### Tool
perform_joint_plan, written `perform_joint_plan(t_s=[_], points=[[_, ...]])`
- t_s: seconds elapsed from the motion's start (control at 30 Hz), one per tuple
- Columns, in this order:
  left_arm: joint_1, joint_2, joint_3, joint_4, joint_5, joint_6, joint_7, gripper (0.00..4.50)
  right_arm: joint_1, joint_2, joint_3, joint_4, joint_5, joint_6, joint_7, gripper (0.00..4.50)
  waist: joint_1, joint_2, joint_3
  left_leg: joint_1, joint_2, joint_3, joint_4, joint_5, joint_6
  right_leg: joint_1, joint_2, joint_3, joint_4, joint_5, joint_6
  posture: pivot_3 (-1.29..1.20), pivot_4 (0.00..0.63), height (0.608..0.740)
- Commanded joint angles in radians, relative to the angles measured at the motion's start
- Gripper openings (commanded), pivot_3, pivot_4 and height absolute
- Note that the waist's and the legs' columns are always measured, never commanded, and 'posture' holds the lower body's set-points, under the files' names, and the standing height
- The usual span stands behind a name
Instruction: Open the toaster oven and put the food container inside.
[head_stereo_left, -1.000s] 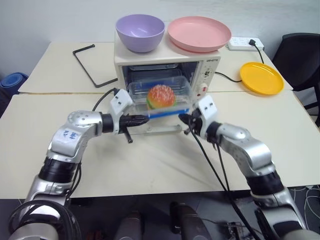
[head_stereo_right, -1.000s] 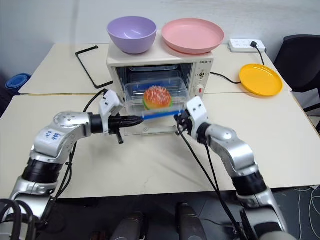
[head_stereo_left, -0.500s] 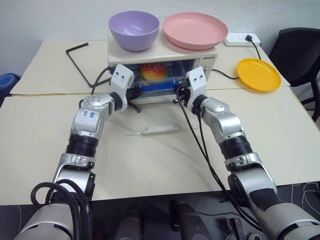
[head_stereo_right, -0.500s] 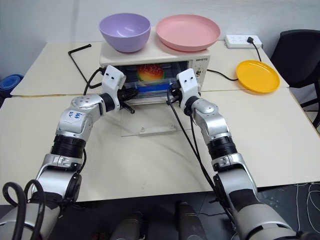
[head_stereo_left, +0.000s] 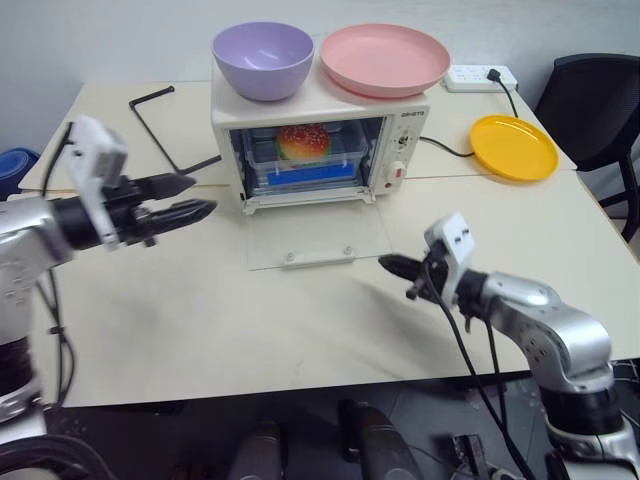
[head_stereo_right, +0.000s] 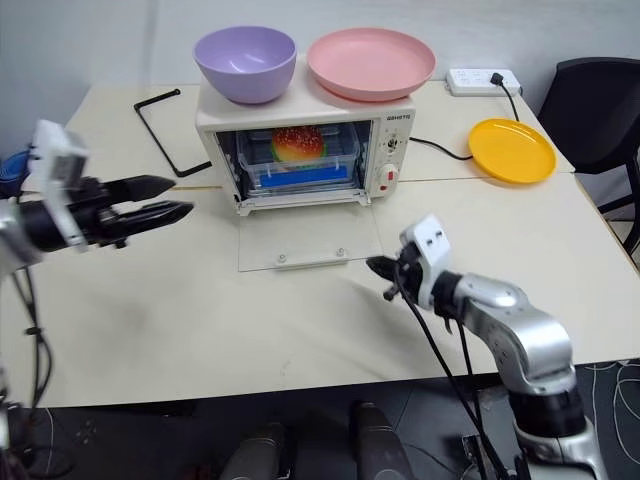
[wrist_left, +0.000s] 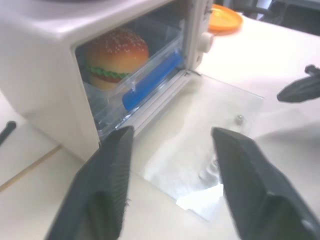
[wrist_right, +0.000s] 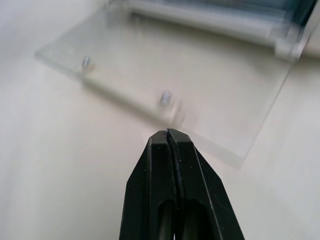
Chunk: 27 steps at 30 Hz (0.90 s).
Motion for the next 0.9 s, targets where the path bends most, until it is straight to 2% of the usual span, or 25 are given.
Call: perform_joint_plan(t_s=[0.03,0.07,0.13,0.27,0.3,0.43,0.57,0.63,0.77,0.9], points=[[0.051,0.072,0.100,-0.034,-0.058,0.012,-0.075,4.23,0.026,0.005,-0.009,-0.024,-0.004,-0.012,-0.023,0.00,0.000,0.001,0.000,0.004,0.001,0.000,0.000,0.000,0.000,0.006,0.001,-0.001,-0.004,-0.001,-0.001,0.00,0.150,0.740],[0.068,0.088,0.112,-0.032,-0.059,0.007,-0.088,4.48,0.031,0.020,-0.001,0.004,-0.016,-0.025,-0.032,0.00,-0.001,0.000,0.000,0.008,0.003,-0.001,-0.001,0.000,0.001,0.011,0.003,-0.001,-0.009,-0.005,-0.009,0.00,0.150,0.740],[0.082,0.110,0.123,-0.025,-0.057,-0.009,-0.097,4.48,0.024,0.056,0.018,0.079,-0.051,-0.074,-0.047,0.00,-0.001,0.000,0.000,0.012,0.004,0.000,-0.002,0.000,0.001,0.016,0.005,-0.001,-0.012,-0.006,-0.012,0.00,0.150,0.740],[0.066,0.123,0.114,-0.017,-0.052,-0.036,-0.082,4.48,-0.047,0.139,0.044,0.229,-0.101,-0.174,-0.061,0.00,0.000,0.000,0.000,0.013,0.004,0.002,-0.003,-0.001,0.001,0.015,0.012,0.002,-0.011,-0.004,-0.005,0.00,0.150,0.740],[0.063,0.124,0.109,-0.016,-0.052,-0.042,-0.079,4.48,-0.067,0.153,0.050,0.256,-0.109,-0.191,-0.057,0.00,0.000,0.000,0.000,0.012,0.004,0.003,-0.003,-0.001,0.000,0.012,0.011,0.002,-0.007,0.000,0.001,0.00,0.150,0.740],[0.060,0.122,0.094,-0.016,-0.046,-0.059,-0.067,4.48,-0.148,0.193,0.071,0.334,-0.135,-0.257,-0.030,0.00,-0.005,0.000,0.000,0.011,0.005,0.003,-0.003,-0.004,0.000,0.011,0.005,0.002,-0.005,0.000,0.001,0.00,0.150,0.740],[0.055,0.113,0.083,-0.015,-0.044,-0.079,-0.045,4.48,-0.231,0.183,0.028,0.328,-0.113,-0.268,-0.020,0.00,-0.004,0.001,0.001,0.011,0.005,0.002,-0.004,-0.005,0.000,0.010,0.003,0.002,-0.006,-0.001,0.000,0.00,0.150,0.740],[0.058,0.110,0.085,-0.011,-0.039,-0.092,-0.032,4.48,-0.329,0.105,-0.090,0.256,0.016,-0.150,0.009,0.00,-0.003,0.003,0.002,0.011,0.005,0.002,-0.004,-0.005,0.000,0.010,0.002,0.002,-0.006,-0.001,0.000,0.00,0.150,0.740],[0.067,0.118,0.104,0.002,-0.045,-0.100,-0.028,4.50,-0.403,-0.066,-0.226,0.208,0.205,0.026,0.103,0.84,0.005,0.008,0.005,0.008,0.002,0.001,-0.004,-0.005,0.002,0.008,-0.001,0.001,-0.006,0.000,0.001,0.00,0.150,0.740],[0.069,0.129,0.118,0.019,-0.048,-0.105,-0.032,4.50,-0.429,-0.209,-0.302,0.209,0.303,0.118,0.168,2.23,0.004,0.005,0.003,0.008,0.005,-0.006,-0.005,-0.006,0.001,0.011,0.001,-0.002,-0.010,-0.003,-0.001,0.00,0.150,0.740]])
